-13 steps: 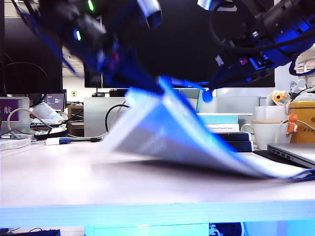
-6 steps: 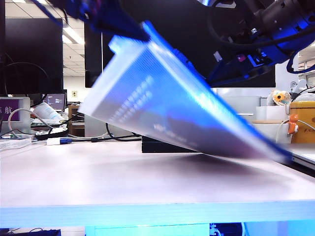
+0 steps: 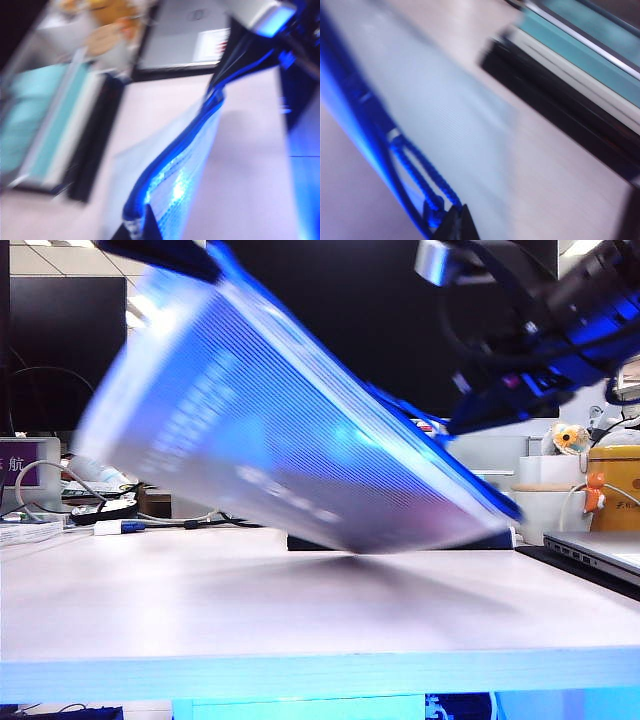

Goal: Pick up the transparent plastic file bag with a blue zipper and close its zipper.

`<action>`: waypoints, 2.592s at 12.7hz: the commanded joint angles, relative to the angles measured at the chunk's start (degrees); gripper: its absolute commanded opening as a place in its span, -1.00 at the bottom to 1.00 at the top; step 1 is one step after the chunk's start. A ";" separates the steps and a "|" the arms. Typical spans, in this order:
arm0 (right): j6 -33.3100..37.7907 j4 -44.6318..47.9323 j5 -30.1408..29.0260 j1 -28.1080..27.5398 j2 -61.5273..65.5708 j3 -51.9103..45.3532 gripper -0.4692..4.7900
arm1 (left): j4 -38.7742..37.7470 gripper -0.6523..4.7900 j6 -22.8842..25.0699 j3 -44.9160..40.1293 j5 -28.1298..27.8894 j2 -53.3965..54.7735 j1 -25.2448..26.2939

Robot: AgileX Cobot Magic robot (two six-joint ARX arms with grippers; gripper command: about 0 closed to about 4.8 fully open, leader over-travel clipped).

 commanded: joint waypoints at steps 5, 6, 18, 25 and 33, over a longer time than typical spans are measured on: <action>0.04 0.37 16.59 -6.25 6.84 0.00 -0.84 | -4.28 -0.78 0.15 0.24 -3.34 -4.63 5.18; 0.13 1.33 20.72 -6.32 7.78 0.02 -0.84 | -5.18 -0.78 0.35 0.24 -3.52 -4.61 5.18; 11.04 -18.71 1.73 -6.67 1.33 0.17 0.62 | -11.52 1.00 -21.18 0.17 -27.17 0.35 5.31; 21.16 -3.78 -2.08 -6.93 -7.28 0.11 0.82 | -11.52 1.00 -28.46 0.15 -7.61 -0.11 16.98; 21.11 -59.12 5.40 -6.88 -4.70 15.67 1.00 | -14.10 1.00 -29.94 0.15 -6.62 -0.17 17.14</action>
